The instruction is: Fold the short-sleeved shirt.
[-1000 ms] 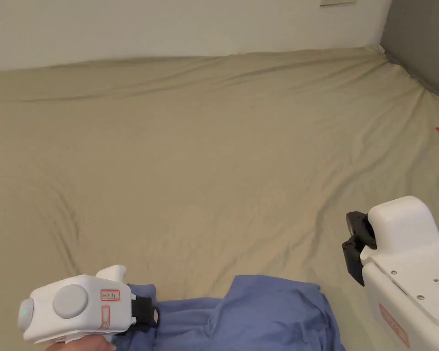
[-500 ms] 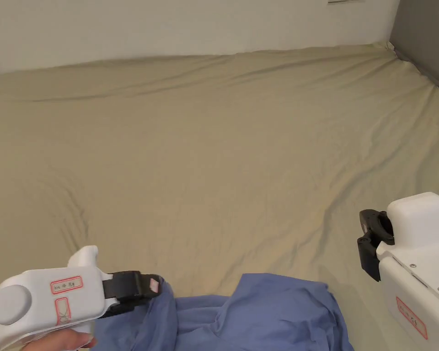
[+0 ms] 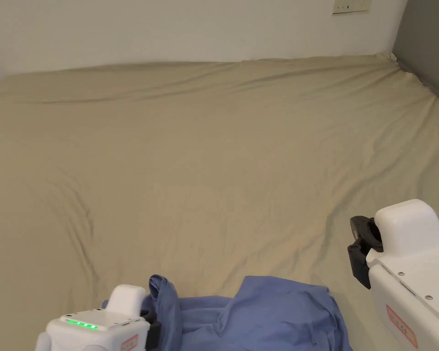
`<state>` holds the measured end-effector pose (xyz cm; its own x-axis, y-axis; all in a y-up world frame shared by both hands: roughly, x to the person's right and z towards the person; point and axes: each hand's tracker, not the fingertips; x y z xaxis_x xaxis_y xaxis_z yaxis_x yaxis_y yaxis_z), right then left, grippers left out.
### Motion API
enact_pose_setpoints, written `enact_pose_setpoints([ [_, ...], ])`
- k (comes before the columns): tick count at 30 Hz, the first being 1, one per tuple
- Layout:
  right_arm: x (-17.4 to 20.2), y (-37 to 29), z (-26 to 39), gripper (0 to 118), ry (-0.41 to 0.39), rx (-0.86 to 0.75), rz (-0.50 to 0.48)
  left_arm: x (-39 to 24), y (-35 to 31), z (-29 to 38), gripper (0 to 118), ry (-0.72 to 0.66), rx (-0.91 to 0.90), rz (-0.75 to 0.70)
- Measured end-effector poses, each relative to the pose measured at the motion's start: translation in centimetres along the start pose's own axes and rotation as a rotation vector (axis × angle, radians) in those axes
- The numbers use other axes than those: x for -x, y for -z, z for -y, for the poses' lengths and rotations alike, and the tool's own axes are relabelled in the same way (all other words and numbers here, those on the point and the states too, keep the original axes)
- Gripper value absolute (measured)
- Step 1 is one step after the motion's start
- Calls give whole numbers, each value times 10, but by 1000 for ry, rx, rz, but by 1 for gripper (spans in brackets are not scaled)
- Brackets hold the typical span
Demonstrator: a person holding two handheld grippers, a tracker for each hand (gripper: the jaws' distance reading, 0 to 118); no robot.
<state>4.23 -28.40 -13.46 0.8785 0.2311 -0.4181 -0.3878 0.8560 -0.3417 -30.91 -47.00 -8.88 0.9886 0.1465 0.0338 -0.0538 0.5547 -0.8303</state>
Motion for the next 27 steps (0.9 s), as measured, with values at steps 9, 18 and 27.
enact_pose_setpoints([
  [9, -6, 1, 3, 2, 23, 9, 2, -86, 34, -7, 0, 100, 31, 45],
  [18, -11, 9, 5, 2, 35, 22, 4, -79, 9, -13, 0, -65, -12, 423],
  [27, -11, 5, 2, 2, 23, 12, 0, 56, -46, -14, 0, -387, -188, 317],
])
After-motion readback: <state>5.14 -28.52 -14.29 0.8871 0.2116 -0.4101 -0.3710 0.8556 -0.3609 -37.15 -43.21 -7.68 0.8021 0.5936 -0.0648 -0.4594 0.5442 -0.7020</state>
